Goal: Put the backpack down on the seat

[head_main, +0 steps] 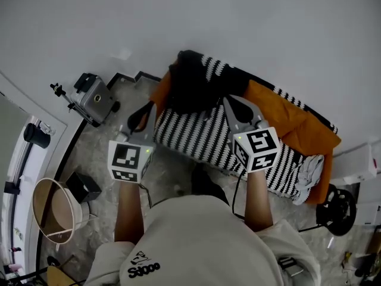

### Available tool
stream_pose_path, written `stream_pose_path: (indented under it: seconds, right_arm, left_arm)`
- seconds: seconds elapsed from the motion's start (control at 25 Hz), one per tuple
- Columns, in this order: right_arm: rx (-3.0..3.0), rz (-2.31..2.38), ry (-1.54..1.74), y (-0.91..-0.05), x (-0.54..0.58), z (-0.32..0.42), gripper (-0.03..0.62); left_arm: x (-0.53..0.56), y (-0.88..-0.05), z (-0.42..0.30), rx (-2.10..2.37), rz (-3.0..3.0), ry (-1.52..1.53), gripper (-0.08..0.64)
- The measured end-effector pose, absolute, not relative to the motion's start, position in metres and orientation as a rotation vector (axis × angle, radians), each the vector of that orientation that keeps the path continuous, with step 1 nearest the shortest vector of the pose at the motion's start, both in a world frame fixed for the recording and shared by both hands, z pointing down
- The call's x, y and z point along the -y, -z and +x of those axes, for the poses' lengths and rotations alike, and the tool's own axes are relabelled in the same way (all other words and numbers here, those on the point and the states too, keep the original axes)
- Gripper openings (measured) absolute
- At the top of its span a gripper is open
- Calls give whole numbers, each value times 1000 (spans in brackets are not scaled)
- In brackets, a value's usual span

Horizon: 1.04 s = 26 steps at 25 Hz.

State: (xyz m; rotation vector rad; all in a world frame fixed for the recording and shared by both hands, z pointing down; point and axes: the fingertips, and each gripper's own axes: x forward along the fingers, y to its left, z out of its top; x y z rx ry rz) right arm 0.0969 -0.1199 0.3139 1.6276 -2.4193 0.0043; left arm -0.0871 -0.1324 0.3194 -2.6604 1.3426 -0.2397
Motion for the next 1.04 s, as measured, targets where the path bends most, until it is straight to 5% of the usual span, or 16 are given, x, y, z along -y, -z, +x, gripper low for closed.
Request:
stream_pose_path:
  seconds: [1.04]
  right_arm:
    - [2422, 1563, -79, -340, 139, 99, 3]
  left_arm:
    - [142, -343, -61, -1295, -2747, 314, 11]
